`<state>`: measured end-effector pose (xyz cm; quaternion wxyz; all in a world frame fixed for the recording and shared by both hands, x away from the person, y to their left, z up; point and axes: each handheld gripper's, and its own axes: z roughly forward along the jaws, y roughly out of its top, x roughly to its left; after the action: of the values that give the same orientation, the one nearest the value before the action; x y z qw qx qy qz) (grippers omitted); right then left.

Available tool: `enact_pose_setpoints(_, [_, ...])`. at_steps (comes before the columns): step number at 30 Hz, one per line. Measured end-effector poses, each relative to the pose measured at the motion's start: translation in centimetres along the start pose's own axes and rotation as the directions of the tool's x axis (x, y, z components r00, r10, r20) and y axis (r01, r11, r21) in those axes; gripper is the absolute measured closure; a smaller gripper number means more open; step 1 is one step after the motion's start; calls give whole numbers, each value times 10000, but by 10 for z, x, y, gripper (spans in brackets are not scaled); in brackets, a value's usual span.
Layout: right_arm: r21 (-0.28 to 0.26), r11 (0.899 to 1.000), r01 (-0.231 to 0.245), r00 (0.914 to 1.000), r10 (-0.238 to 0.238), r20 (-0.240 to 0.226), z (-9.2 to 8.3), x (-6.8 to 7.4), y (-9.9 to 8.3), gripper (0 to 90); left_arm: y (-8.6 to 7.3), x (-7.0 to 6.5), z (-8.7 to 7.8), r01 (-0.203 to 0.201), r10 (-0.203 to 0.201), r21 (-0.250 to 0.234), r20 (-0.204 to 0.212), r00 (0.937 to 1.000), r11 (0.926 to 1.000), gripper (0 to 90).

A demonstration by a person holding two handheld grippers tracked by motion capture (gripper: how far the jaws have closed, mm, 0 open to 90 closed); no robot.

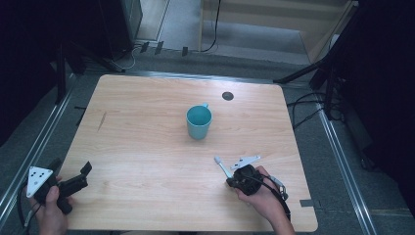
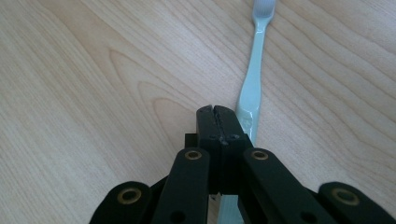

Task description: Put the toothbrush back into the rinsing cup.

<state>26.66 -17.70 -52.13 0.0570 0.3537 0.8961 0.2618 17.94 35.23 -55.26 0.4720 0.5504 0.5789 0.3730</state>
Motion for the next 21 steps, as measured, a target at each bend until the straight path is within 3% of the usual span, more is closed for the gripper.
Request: enact_pose_setpoints(21, [-283,9979,-576,9976,586,366,5,-12,9,900,0,0,0,-25,25,16,40,10000,10000,0])
